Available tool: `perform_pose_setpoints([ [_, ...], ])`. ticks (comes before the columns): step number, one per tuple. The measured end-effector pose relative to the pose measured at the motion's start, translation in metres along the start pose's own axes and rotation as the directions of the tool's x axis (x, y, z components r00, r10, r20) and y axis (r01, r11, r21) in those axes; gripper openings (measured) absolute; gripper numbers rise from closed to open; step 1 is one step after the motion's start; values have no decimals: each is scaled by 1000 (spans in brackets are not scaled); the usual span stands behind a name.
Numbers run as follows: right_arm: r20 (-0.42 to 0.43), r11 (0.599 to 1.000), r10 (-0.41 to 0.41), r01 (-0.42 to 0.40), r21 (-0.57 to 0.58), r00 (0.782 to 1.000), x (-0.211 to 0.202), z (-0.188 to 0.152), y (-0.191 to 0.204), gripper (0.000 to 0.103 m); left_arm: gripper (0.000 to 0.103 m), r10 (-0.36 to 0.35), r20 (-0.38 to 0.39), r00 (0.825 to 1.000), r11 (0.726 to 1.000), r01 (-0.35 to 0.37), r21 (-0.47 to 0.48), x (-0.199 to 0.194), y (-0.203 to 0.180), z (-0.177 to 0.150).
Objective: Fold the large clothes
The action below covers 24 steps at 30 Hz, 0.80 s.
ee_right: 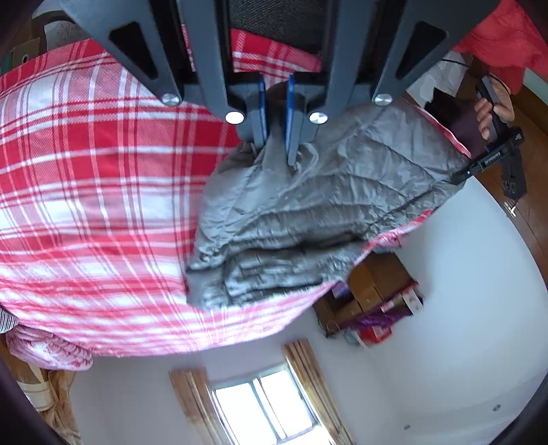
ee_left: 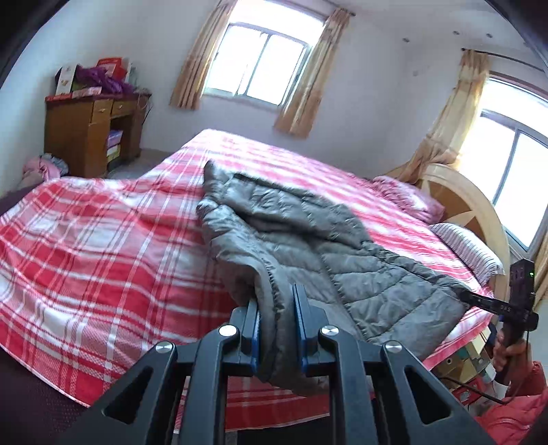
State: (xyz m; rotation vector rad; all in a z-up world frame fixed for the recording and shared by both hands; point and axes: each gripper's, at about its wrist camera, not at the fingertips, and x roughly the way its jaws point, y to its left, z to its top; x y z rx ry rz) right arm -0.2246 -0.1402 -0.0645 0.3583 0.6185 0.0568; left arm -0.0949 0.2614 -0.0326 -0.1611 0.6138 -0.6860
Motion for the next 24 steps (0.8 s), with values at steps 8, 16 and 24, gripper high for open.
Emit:
perform_pose_setpoints([
  [8,38,997,62,-64,46,997,-22,5,0,11,16,-88,131,987,996,87,16,-36,-4,17],
  [16,27,998,-27,26,58,999,-16,6,-14,11,17,92,-192,977,980,-123,-155,43,47,-8],
  [24,0,980,-63,62,191,998,1,-14,-49,95,41,-113,-167,979,906,33,-422,58,77,-33],
])
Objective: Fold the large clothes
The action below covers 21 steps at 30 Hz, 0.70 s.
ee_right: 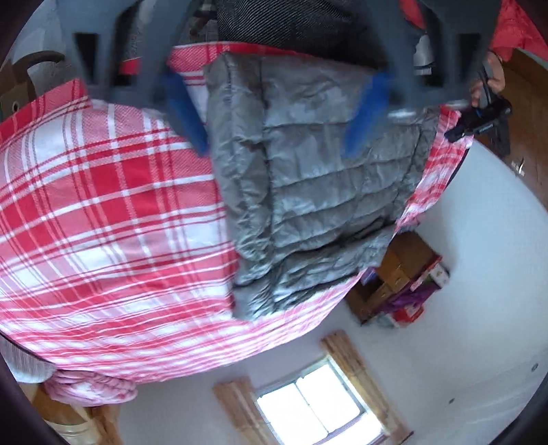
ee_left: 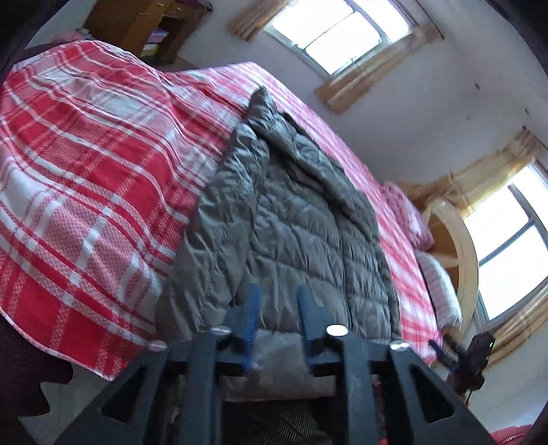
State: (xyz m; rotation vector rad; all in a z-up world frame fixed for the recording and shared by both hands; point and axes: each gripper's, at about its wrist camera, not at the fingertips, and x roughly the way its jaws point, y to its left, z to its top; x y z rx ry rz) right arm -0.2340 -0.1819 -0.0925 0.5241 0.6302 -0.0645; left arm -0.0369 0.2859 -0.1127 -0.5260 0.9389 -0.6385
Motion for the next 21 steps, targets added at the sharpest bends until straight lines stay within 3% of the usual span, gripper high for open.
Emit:
perform_pose_setpoints([
  [1,4,1000,1,-1,3,1000,0,-1,-3,95,67,5,27,1000,1000,-5,-10,-2,2,0],
  [3,-42,999,-35,34,-15,999,10,-4,-6,95,102,14,40,999,1000,-13,-25,-3,4,-1],
  [7,-141,988,-130,117,-99,981,32,-24,-8,94,102,112,21,994,993,-112,35,-5,3,-5],
  [10,-183,989,-133,118,-89,974,44,-35,-18,94,102,194,-19,981,971,-190,146,5,-4,-12],
  [14,-237,993,-111,101,-53,965,58,-45,-29,89,102,356,-54,933,903,-329,275,29,-9,-21],
  [19,-307,993,-100,75,-90,946,69,-57,-26,74,102,384,-116,916,902,-345,259,45,0,-24],
  [21,-319,994,-90,65,-87,944,73,-60,-26,71,99,318,-132,939,931,-284,229,49,3,-26],
])
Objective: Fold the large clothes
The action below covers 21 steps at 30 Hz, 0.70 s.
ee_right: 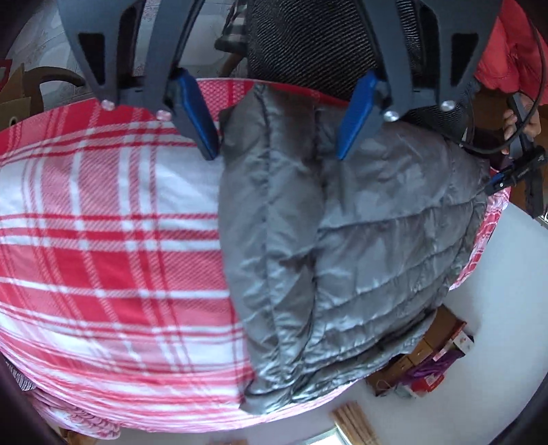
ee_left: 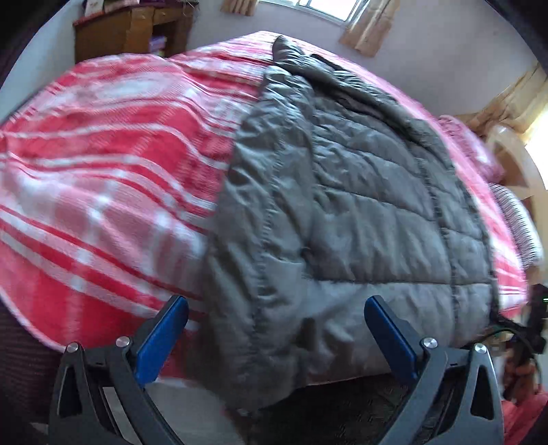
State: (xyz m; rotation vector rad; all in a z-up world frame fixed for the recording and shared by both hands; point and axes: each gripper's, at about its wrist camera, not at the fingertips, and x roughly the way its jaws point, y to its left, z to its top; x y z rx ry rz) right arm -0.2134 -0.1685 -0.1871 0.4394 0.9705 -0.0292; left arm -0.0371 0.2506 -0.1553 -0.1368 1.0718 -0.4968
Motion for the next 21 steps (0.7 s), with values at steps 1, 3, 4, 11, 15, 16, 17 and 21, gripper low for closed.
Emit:
perform_pose_setpoints([
  [1,-5,1000,5,-5,3,1000,3,0,0,71,90,-14,7,1000,1000,14,-9,0,1,-2],
  [3,-12,1000,-13,13,-3,1000,9,0,1,60,52,-32,4,999,999,32,-23,1,2,-3],
  [4,-14,1000,-25,24,-10,1000,10,0,1,53,32,-48,2,999,998,48,-33,1,3,-2],
  [11,32,996,91,-91,-1,995,-19,1,3,12,18,-256,133,957,962,266,-57,-45,7,7],
  [15,122,978,209,-208,-19,970,-55,8,15,11,16,-304,213,928,949,314,-12,-78,-3,17],
  [16,156,969,246,-246,-19,957,-67,10,17,11,16,-315,224,922,946,324,-4,-84,-7,21],
  [17,184,962,272,-274,-19,945,-75,12,20,11,16,-335,245,910,940,342,15,-96,-11,23],
  [21,258,939,344,-338,-68,903,-110,17,39,11,11,-399,305,865,917,387,101,-131,-26,25],
])
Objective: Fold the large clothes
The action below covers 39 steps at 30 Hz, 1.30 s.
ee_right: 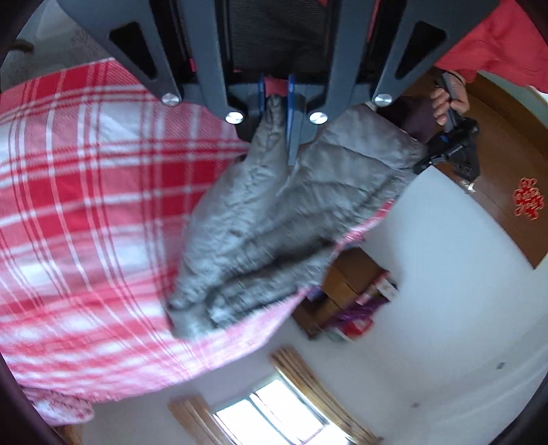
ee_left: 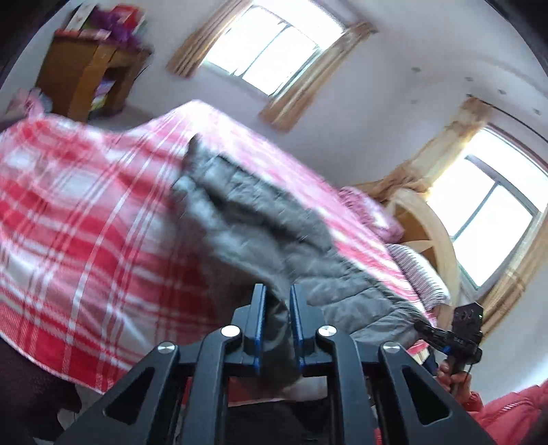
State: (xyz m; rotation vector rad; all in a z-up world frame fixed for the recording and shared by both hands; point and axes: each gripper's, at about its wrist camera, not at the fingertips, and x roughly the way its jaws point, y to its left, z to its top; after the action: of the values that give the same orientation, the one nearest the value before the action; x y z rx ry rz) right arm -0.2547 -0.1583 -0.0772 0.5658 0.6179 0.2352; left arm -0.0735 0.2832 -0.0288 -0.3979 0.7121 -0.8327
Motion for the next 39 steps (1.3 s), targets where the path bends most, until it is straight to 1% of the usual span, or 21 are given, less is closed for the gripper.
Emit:
perform_pose_setpoints([
  [3,21,998,5,-3,-58,1000,-5,5,20,11,11,39,12,999,997,-39,64,0,-8,7],
  [5,33,997,-11,14,-81,999,-6,5,29,11,11,137,7,990,986,-138,94,4,0,6],
  [6,33,997,-9,11,-76,999,-6,4,29,11,12,210,-2,978,973,-209,96,8,7,5],
  [7,31,997,-12,15,-74,999,-2,5,30,11,12,238,-18,971,968,-236,89,10,13,4],
  [10,15,998,-33,34,-57,999,3,1,23,11,13,297,-140,945,953,-301,-12,27,52,-6],
  [11,10,998,-36,37,-46,999,4,-1,20,11,13,316,-208,926,943,-331,-43,36,68,-12],
  [14,3,998,-51,51,-22,999,6,-4,12,11,14,365,-291,884,922,-386,-16,49,84,-26],
  [16,0,999,-53,53,-8,999,6,-5,8,11,16,356,-318,879,922,-386,-34,55,89,-31],
  [18,-5,998,-56,57,4,998,8,-5,4,11,19,315,-358,879,919,-378,-117,62,102,-38],
  [21,-18,998,-56,56,23,998,13,-7,-3,11,22,251,-379,891,916,-345,-203,62,107,-47],
  [23,-27,998,-57,58,35,998,16,-8,-7,11,30,249,-387,888,922,-340,-188,64,104,-48],
  [24,-31,997,-59,60,41,998,17,-9,-9,11,42,241,-386,891,926,-330,-185,64,101,-50],
  [25,-35,997,-62,64,48,997,18,-10,-12,11,62,229,-383,895,929,-318,-187,63,97,-49],
  [26,-41,996,-68,70,54,997,20,-10,-14,11,73,201,-374,905,938,-288,-195,63,93,-51],
  [27,-46,995,-74,76,58,996,20,-11,-16,11,92,164,-384,908,945,-257,-204,65,90,-53],
  [29,-54,994,-84,88,64,995,22,-13,-20,11,94,176,-429,886,944,-275,-181,75,87,-56],
  [30,-56,994,-83,87,72,995,22,-14,-22,11,94,231,-448,864,938,-320,-132,80,84,-56],
  [31,-58,993,-83,87,78,995,22,-15,-24,11,94,338,-452,825,920,-390,-23,84,77,-57],
  [32,-60,993,-83,88,82,995,23,-16,-25,11,94,403,-422,812,904,-424,47,84,68,-55],
  [35,-72,992,-88,94,85,994,25,-18,-28,11,94,482,-319,816,875,-467,128,69,51,-49],
  [39,-79,991,-93,100,87,993,27,-20,-31,11,94,512,-298,805,856,-506,103,57,62,-45],
])
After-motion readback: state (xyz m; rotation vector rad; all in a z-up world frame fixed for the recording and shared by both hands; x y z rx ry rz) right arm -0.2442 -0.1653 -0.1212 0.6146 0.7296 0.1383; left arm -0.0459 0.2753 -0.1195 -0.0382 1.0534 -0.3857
